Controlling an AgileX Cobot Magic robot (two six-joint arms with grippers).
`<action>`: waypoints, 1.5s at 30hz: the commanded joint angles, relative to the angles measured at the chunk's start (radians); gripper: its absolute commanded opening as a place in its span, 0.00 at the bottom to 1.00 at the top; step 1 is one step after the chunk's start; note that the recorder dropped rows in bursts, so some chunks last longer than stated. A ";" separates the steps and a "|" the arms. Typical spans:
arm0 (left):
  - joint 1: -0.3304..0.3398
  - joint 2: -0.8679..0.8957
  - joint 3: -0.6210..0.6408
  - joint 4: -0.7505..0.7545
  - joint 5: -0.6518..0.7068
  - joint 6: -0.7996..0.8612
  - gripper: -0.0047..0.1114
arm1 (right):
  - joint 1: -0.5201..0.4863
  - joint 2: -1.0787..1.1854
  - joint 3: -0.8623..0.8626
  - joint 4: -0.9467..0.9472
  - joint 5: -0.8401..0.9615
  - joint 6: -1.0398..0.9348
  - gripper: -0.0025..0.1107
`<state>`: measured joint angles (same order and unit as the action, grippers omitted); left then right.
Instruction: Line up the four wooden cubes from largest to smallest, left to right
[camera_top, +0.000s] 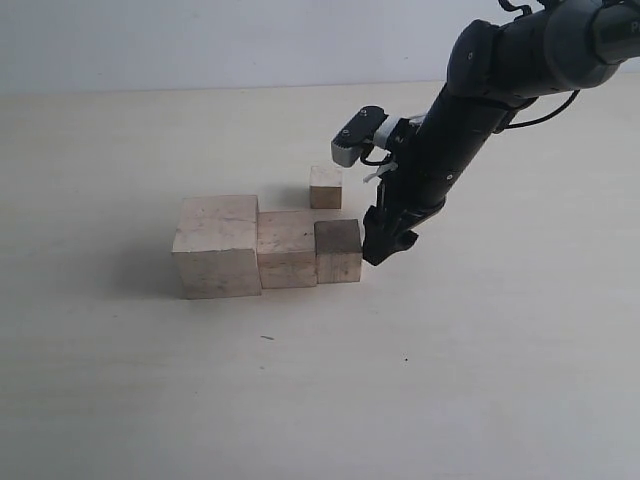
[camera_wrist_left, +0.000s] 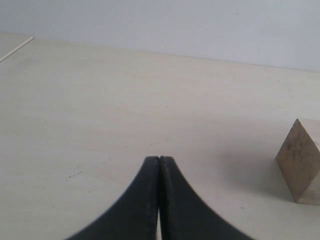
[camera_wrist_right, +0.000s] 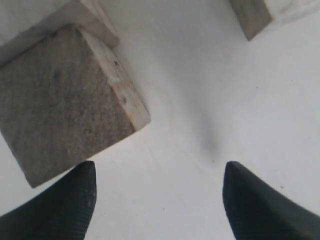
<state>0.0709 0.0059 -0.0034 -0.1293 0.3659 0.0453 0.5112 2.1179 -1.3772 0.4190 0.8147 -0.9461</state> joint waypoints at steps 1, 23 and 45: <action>-0.005 -0.006 0.003 -0.001 -0.008 -0.002 0.04 | 0.001 0.001 0.003 0.022 0.004 0.005 0.62; -0.005 -0.006 0.003 -0.001 -0.008 -0.002 0.04 | 0.001 -0.098 -0.026 -0.328 -0.033 0.245 0.62; -0.005 -0.006 0.003 -0.001 -0.008 -0.002 0.04 | 0.074 -0.113 -0.079 0.059 -0.287 0.571 0.53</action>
<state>0.0709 0.0059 -0.0034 -0.1293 0.3659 0.0453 0.5445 2.0071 -1.4517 0.4664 0.5416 -0.3770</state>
